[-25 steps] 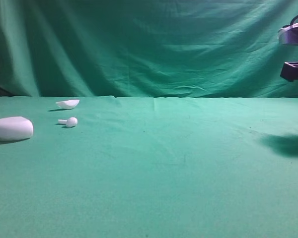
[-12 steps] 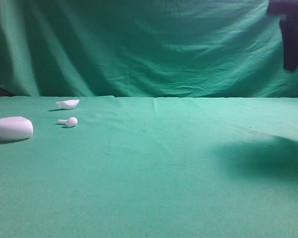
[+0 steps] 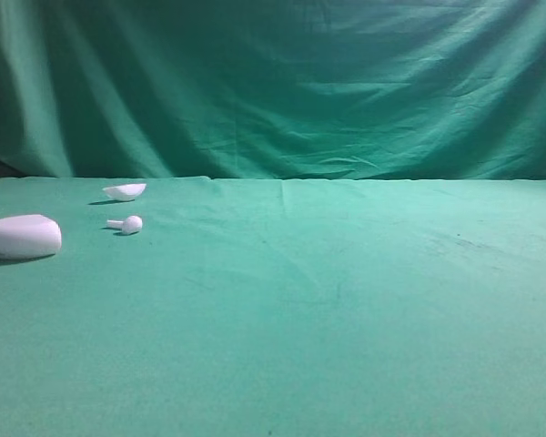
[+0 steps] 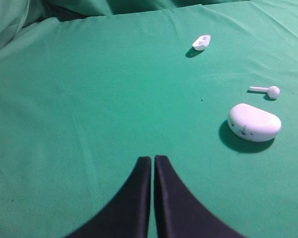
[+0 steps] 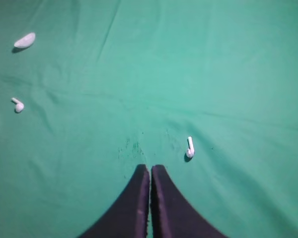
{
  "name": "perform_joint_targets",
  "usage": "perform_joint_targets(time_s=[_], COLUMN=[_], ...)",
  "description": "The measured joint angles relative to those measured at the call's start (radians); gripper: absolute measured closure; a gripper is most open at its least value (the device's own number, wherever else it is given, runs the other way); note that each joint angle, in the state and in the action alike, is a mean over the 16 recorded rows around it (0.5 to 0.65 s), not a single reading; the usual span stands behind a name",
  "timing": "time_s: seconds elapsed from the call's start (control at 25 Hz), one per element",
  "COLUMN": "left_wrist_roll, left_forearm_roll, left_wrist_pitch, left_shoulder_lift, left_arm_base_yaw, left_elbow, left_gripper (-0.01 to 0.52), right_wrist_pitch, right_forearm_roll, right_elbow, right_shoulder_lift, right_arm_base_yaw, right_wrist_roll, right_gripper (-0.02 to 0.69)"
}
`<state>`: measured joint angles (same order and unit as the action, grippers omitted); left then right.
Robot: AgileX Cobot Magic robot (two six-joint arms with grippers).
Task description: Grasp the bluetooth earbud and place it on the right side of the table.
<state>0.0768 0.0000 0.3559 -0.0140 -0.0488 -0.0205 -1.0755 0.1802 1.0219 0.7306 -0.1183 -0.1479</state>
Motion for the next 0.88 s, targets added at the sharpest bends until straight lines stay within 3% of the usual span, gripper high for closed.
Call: perform_joint_targets(time_s=[0.4,0.88], left_wrist_roll=[0.0,0.0], left_forearm_roll=[0.0,0.0], left_wrist_pitch=[0.0,0.0], left_shoulder_lift=[0.0,0.0], left_arm_base_yaw=[0.0,0.0], left_elbow=[0.0,0.0], left_gripper=[0.514,0.514], right_wrist_pitch=[0.124,0.266], right_forearm_roll=[0.005,-0.032], right_elbow=[-0.202,-0.285], right_shoulder_lift=[-0.381,-0.491], right_arm_base_yaw=[0.0,0.001], right_wrist_roll=[0.037,0.058], right_gripper=[0.665,0.665])
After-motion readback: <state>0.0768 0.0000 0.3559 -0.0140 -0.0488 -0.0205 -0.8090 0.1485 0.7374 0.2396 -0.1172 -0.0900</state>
